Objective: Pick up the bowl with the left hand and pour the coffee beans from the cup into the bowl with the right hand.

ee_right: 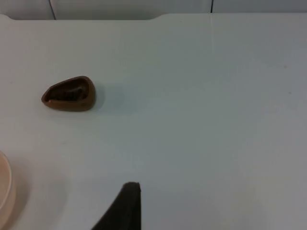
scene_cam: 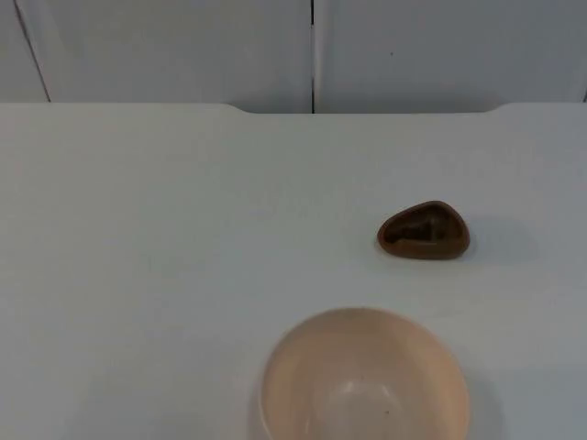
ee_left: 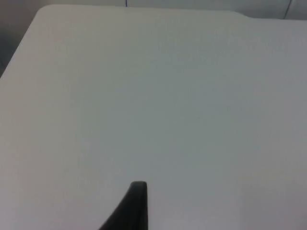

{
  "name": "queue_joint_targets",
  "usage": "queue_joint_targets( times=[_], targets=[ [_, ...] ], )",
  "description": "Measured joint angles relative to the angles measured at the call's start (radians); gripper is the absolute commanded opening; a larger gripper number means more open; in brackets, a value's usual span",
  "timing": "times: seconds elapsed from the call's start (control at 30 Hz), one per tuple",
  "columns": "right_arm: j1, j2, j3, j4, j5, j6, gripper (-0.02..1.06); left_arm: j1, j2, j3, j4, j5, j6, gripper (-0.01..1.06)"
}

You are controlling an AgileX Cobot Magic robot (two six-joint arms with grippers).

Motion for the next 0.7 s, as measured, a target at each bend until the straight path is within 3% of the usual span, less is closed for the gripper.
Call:
queue_joint_targets(
  times=[0.7],
  targets=[
    [0.000,0.000,0.000,0.000,0.000,0.000,1.05,0.000,0.207,-0.022,-0.036,-0.157,0.006,1.05]
  ],
)
